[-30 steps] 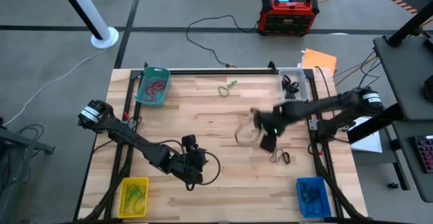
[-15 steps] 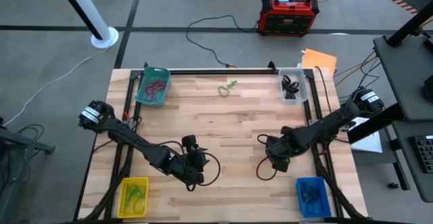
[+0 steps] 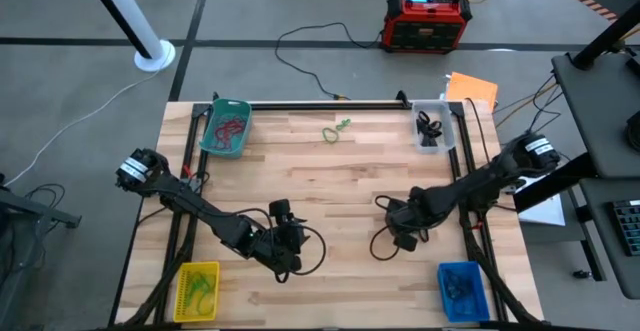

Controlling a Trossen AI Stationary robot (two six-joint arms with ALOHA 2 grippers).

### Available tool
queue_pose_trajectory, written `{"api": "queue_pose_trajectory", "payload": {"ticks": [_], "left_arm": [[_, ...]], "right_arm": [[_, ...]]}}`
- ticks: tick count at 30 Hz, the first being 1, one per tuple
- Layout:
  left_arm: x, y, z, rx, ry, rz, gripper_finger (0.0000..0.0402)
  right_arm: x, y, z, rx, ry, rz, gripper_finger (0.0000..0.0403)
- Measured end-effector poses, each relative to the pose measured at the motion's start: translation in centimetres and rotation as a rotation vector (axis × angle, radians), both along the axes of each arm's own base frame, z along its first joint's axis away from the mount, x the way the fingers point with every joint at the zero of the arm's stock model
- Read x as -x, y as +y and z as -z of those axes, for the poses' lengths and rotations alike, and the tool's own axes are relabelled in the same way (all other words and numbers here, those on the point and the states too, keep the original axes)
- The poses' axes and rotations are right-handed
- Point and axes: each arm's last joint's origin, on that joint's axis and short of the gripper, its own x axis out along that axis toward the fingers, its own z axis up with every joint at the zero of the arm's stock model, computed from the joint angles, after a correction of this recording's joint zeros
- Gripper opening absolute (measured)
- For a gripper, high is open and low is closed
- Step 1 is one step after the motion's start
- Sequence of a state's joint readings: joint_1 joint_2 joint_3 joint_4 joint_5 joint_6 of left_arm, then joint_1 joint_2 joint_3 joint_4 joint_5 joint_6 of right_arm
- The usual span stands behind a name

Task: Sort rubber bands into baskets
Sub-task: Put the violet rubber band into the blue bin

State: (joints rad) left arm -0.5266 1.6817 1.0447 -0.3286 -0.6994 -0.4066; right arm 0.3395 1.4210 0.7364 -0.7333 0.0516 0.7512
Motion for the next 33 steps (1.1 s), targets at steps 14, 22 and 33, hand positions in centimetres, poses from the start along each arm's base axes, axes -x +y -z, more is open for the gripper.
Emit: {"api": "queue_pose_trajectory", "payload": {"ticks": [14, 22, 33], "left_arm": [[-0.1, -0.1, -0.1, 0.009, -0.019, 0.001, 0.0187], [-0.2, -0.1, -0.1, 0.008, -0.021, 0.003, 0.0187], [-0.3, -0.1, -0.2, 0.015, -0.033, 0.003, 0.0187]], "right_arm": [[-3.1, 0.6, 0.8, 0.104, -0.238, -0.083, 0.0009], [-5.6, 1.0, -1.3, 0.109, -0.472, -0.184, 0.0009], [-3.8, 0.9, -2.7, 0.015, -0.128, -0.177, 0.0046]]}}
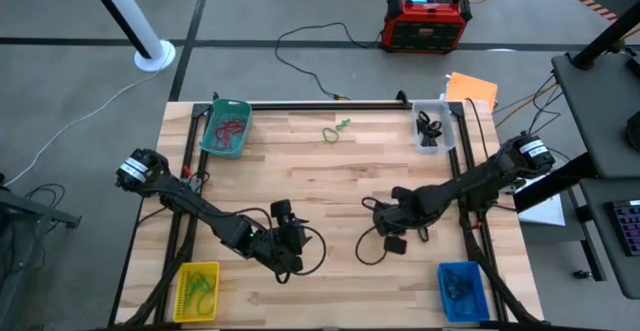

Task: Sort rubber bands into baskets
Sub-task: Put the violet rubber band into the blue bin

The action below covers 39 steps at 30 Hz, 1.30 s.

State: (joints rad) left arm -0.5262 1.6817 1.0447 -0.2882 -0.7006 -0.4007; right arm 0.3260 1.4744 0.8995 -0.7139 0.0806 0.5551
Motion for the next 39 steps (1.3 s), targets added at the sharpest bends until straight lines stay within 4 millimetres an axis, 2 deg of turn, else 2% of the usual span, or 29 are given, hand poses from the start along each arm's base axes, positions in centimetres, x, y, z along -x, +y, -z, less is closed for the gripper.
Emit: {"api": "queue_pose_trajectory", "payload": {"ticks": [3, 7, 13, 17, 22, 27, 32, 39], "left_arm": [[0.0, 0.0, 0.0, 0.0, 0.0, 0.0, 0.0187], [0.0, 0.0, 0.0, 0.0, 0.0, 0.0, 0.0187], [0.0, 0.0, 0.0, 0.003, -0.005, 0.0, 0.0187], [-0.1, 0.0, -0.1, 0.0, -0.013, -0.002, 0.0187], [-0.2, 0.1, -0.3, -0.05, -0.052, -0.039, 0.0187], [-0.2, -0.1, -0.5, -0.106, -0.073, -0.036, 0.0187], [0.3, -0.9, 0.3, -0.164, -0.133, 0.083, 0.0187], [2.3, -0.9, 0.9, -0.041, -0.406, 0.266, 0.0187]], "right_arm": [[0.6, 0.1, 0.8, 0.025, 0.02, -0.083, 0.0077], [1.0, -0.4, 2.1, 0.046, -0.007, -0.044, 0.0115], [1.2, -0.6, 3.8, 0.029, -0.105, -0.028, 0.0134], [1.5, -0.7, 4.4, 0.044, -0.141, -0.013, 0.0107], [1.6, -0.8, 4.8, 0.073, -0.171, -0.031, 0.0023], [1.3, -0.7, 4.8, 0.109, -0.235, -0.078, 0.001], [-0.7, 0.0, 3.4, 0.098, -0.514, -0.149, 0.0009], [-2.4, 0.6, 0.9, 0.094, -0.991, -0.23, 0.0009]]}}
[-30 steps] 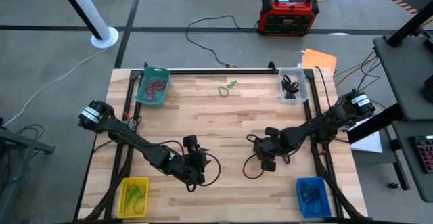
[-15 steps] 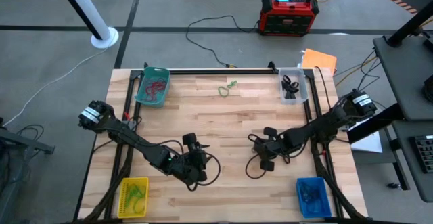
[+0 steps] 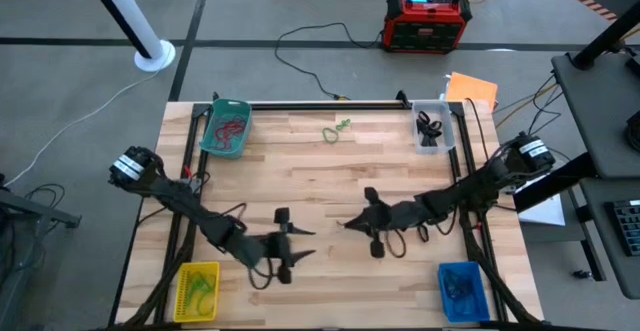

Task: Sort rubber bands into baskets
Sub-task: Put the violet rubber band into the blue bin

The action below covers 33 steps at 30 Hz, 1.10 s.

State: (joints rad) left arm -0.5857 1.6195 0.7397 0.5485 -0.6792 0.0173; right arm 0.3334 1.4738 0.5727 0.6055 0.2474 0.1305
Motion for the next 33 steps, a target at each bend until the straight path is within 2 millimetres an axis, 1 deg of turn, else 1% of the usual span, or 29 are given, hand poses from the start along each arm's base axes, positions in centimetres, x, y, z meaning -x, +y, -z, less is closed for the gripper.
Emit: {"api": "queue_pose_trajectory", "payload": {"ticks": [4, 8, 12, 15, 19, 24, 33], "left_arm": [[1.8, 0.9, -0.9, 0.06, -0.15, 0.034, 0.0187], [3.4, 2.1, -0.5, 0.127, -0.196, 0.017, 0.0188], [4.2, 2.8, 0.2, 0.181, -0.225, 0.004, 0.0188], [4.5, 3.0, 0.4, 0.181, -0.226, -0.006, 0.0188], [4.5, 3.2, 0.5, 0.173, -0.234, -0.068, 0.0188], [4.5, 3.2, 0.5, 0.171, -0.234, -0.076, 0.0188], [4.5, 3.2, 0.5, 0.166, -0.23, -0.078, 0.0188]], "right_arm": [[-0.4, 0.0, -1.4, 0.051, -0.176, -0.044, 0.0009], [-0.8, 0.1, -2.5, 0.1, -0.263, -0.059, 0.0009], [-1.3, 0.3, -3.5, 0.133, -0.3, -0.065, 0.0009], [-1.6, 0.2, -3.9, 0.136, -0.314, -0.055, 0.0009], [-2.1, -0.2, -4.5, 0.117, -0.33, -0.027, 0.0009], [-2.4, -0.6, -4.5, 0.116, -0.328, -0.012, 0.0009], [-2.4, -0.6, -4.3, 0.116, -0.307, -0.013, 0.0009]]}}
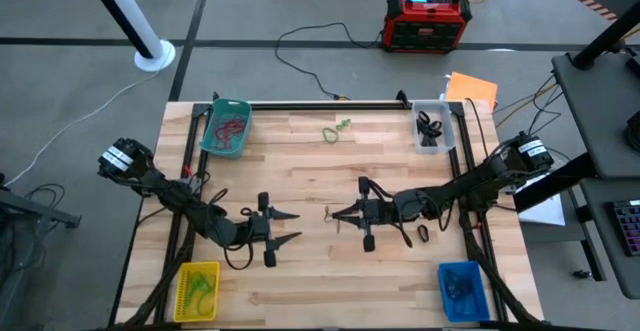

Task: Sort rubber bands into baskets
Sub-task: Put the violet rubber band into the blue bin

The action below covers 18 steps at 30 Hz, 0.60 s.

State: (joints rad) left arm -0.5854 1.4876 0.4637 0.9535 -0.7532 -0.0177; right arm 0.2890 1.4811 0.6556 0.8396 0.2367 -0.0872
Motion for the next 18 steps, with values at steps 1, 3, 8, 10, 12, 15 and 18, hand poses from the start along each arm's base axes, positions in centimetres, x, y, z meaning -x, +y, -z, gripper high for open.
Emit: {"api": "queue_pose_trajectory", "payload": {"ticks": [1, 3, 8, 10, 12, 15, 18], "left_arm": [[0.0, 0.0, 0.0, 0.0, 0.0, 0.0, 0.0188], [0.0, 0.0, 0.0, 0.0, 0.0, 0.0, 0.0188], [0.0, 0.0, 0.01, -0.001, 0.001, 0.0, 0.0188], [0.0, 0.0, 0.03, -0.002, 0.003, 0.0, 0.0188], [0.0, 0.0, 0.03, -0.003, 0.003, 0.0, 0.0188], [0.01, 0.0, 0.04, -0.002, 0.004, 0.0, 0.0187], [0.01, 0.0, 0.05, 0.004, 0.004, 0.0, 0.0187]], "right_arm": [[0.0, 0.0, 0.04, 0.0, 0.004, 0.0, 0.0009], [0.01, 0.0, 0.04, 0.0, 0.004, 0.0, 0.0009], [0.01, 0.0, 0.19, 0.005, 0.019, 0.0, 0.0009], [0.02, -0.01, 0.23, 0.006, 0.023, 0.0, 0.0009], [0.02, -0.01, 0.26, 0.007, 0.026, 0.0, 0.0009], [0.02, -0.01, 0.26, 0.007, 0.026, 0.0, 0.0009], [0.04, 0.0, 0.36, 0.011, 0.034, -0.006, 0.0009]]}}
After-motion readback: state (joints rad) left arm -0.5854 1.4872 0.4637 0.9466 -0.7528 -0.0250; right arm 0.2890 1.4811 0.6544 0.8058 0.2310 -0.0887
